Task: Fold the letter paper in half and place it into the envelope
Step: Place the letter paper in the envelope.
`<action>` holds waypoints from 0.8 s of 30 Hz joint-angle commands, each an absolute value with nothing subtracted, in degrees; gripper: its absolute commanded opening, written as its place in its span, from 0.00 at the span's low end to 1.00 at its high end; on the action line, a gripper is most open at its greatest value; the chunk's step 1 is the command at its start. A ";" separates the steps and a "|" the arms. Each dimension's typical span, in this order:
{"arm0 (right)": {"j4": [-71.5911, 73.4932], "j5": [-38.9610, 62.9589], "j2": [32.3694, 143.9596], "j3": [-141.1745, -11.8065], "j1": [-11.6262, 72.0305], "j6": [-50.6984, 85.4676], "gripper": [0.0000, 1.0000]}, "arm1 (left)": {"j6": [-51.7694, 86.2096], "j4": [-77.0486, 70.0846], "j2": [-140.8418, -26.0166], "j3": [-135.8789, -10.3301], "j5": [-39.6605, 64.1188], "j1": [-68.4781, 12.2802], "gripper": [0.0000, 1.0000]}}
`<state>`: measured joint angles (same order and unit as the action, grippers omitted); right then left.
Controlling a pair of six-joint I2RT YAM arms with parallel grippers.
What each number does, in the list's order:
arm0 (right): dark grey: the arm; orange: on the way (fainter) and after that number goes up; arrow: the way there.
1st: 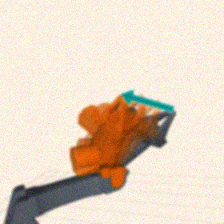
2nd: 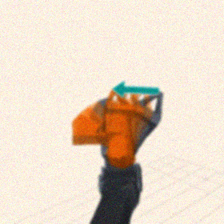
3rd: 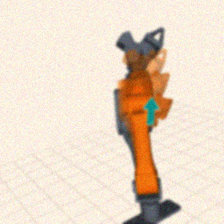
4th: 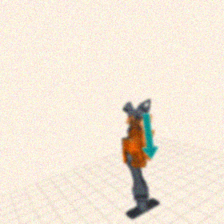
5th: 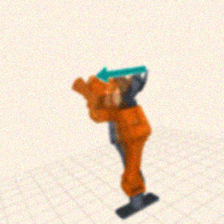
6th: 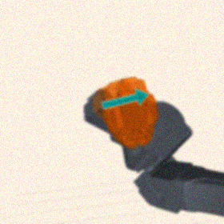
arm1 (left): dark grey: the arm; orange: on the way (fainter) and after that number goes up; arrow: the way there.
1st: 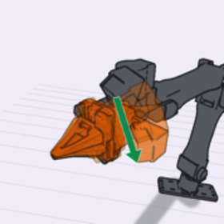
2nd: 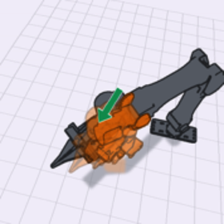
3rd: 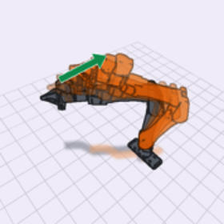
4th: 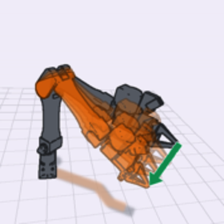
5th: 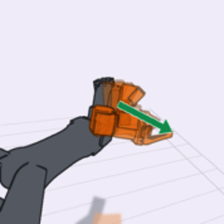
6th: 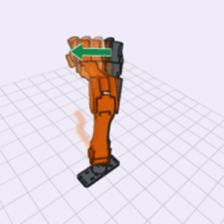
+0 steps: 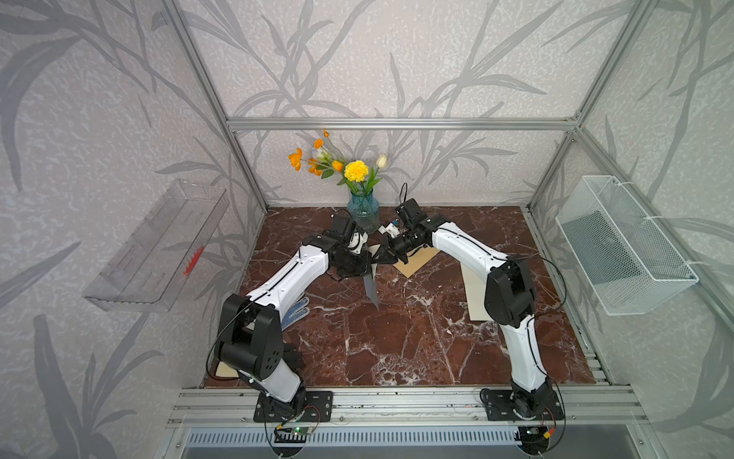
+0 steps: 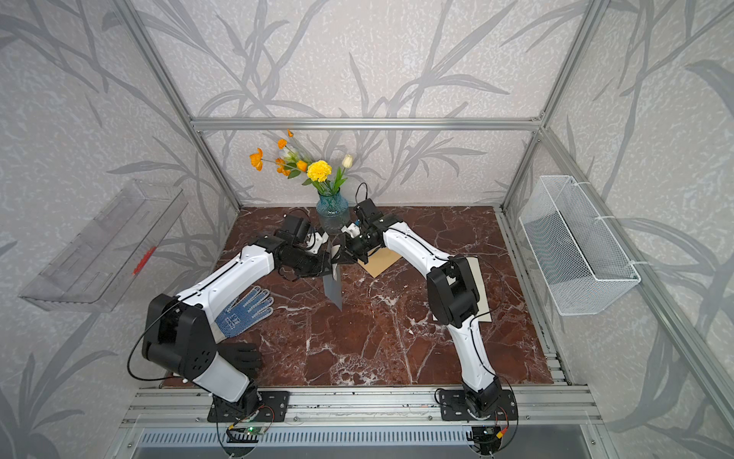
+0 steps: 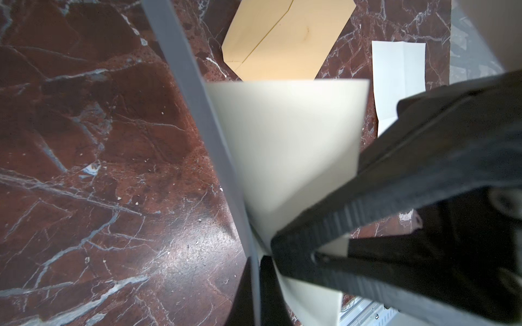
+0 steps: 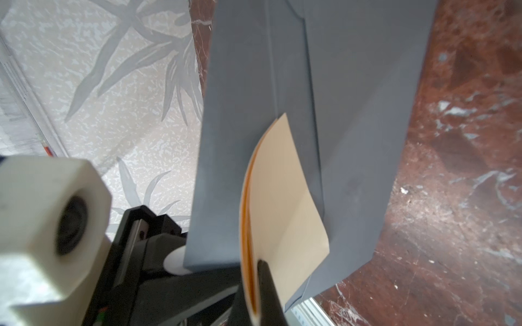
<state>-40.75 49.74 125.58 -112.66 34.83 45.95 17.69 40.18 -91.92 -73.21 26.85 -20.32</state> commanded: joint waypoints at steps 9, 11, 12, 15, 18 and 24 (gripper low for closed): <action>-42.51 56.05 124.11 -116.30 34.32 52.62 0.00 | 15.80 34.02 -89.43 -67.03 31.52 -20.74 0.00; -43.33 55.50 124.09 -115.50 34.37 51.28 0.00 | 16.15 33.76 -89.12 -66.59 31.66 -20.65 0.00; -43.69 55.10 123.98 -114.53 34.32 50.71 0.00 | 16.48 33.49 -89.03 -66.49 31.95 -20.57 0.00; -43.42 54.12 123.49 -110.92 34.36 49.69 0.00 | 17.45 32.88 -88.90 -66.39 32.67 -20.31 0.00; -43.64 53.06 123.18 -108.51 34.24 49.13 0.00 | 18.12 32.27 -88.70 -66.53 33.04 -20.21 0.00; -45.06 51.91 124.42 -108.00 33.49 48.43 0.00 | 18.19 32.30 -88.99 -66.91 33.66 -20.13 0.00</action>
<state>-43.59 52.64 125.10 -108.07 33.95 49.69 18.11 33.98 -90.96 -66.78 31.66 -20.14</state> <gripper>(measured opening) 0.046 0.048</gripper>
